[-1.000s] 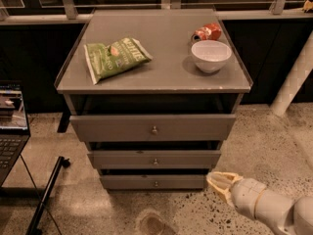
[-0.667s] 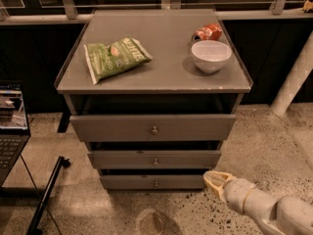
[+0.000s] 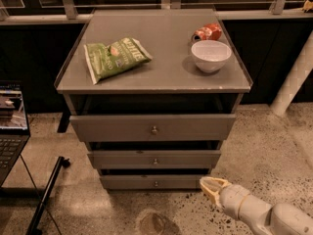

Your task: Open bottom drawer

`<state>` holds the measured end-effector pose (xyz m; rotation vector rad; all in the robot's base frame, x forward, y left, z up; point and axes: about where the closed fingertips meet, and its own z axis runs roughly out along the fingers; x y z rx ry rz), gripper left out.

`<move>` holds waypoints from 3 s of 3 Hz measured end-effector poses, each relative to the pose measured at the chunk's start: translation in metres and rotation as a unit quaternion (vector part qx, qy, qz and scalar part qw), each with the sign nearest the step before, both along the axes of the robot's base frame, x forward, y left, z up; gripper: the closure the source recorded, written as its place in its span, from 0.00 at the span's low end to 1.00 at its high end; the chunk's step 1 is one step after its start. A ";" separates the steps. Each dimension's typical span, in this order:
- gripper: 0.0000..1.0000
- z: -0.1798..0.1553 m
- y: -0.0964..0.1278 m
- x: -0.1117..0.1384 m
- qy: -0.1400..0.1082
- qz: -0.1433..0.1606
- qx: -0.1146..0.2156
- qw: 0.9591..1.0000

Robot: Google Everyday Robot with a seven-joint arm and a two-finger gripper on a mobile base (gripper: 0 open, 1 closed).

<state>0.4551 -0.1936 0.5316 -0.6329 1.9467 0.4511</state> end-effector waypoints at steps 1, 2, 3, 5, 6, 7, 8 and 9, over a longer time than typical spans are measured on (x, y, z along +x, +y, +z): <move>1.00 -0.022 -0.001 0.006 -0.009 -0.028 0.015 0.999; 1.00 -0.052 -0.017 0.035 -0.036 -0.094 0.015 0.995; 1.00 -0.121 -0.015 0.051 -0.009 -0.135 0.040 0.990; 1.00 -0.222 0.003 0.068 0.069 -0.144 0.041 0.986; 1.00 -0.224 0.004 0.067 0.069 -0.146 0.038 0.986; 1.00 -0.234 0.000 0.073 0.060 -0.162 0.037 0.984; 1.00 -0.260 0.008 0.102 0.043 -0.173 0.045 0.983; 1.00 -0.291 -0.002 0.135 0.041 -0.197 0.052 0.978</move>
Offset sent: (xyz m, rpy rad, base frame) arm 0.0539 -0.0134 -0.1778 0.1859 -0.0279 -0.4024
